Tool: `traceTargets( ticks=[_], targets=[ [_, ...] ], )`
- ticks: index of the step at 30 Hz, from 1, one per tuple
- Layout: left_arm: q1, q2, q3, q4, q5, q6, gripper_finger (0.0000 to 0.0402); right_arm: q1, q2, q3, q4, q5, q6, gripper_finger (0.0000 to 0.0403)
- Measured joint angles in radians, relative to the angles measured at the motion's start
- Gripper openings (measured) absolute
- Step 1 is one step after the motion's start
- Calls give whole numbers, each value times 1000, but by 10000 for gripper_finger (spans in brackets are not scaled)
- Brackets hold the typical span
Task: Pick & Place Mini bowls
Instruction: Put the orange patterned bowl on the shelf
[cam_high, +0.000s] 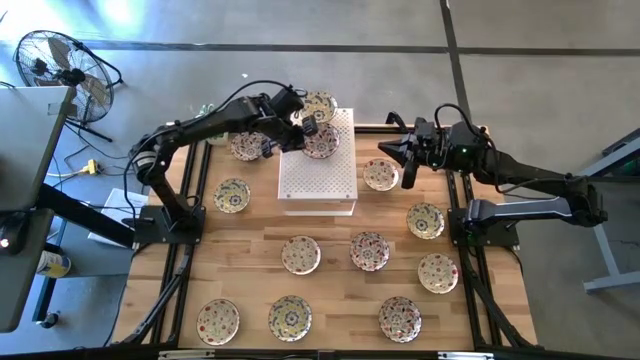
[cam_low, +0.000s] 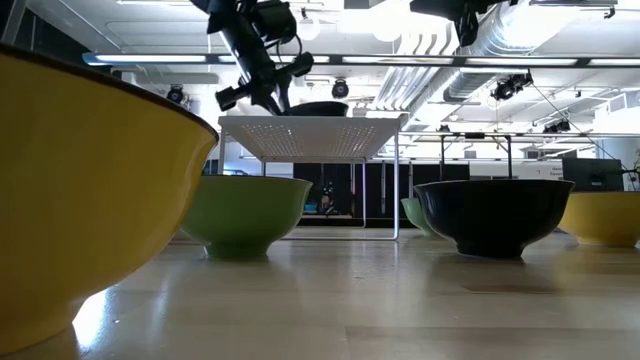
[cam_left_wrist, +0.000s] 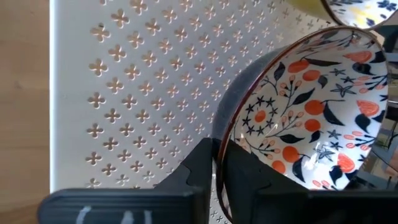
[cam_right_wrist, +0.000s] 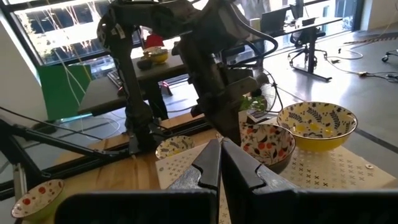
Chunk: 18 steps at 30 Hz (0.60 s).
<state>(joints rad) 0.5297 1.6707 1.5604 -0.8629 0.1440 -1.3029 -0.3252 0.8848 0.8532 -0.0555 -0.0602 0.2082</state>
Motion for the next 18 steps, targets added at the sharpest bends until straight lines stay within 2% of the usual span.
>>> traceTargets(
  ticks=[9,18],
  targets=[
    [0,-7,0,-17,37,47,79,0,0,0,-3,0,-8,1],
    [0,-73,3,-47,-2,80,103,-1,0,0,0,0,-15,1]
  ],
)
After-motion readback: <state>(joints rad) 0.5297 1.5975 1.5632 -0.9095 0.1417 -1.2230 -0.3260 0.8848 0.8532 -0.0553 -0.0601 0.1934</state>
